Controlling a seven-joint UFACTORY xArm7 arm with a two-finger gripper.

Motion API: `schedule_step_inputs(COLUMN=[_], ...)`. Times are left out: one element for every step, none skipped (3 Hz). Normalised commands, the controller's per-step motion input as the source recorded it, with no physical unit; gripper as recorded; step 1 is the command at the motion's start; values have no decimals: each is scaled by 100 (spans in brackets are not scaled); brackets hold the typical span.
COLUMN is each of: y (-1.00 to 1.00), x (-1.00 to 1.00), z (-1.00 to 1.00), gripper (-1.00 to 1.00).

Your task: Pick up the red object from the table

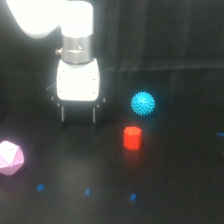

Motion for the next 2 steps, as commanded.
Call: schedule_step_inputs(y=[-44,22], x=[100,-51], z=[-32,-58], gripper=[-17,-7])
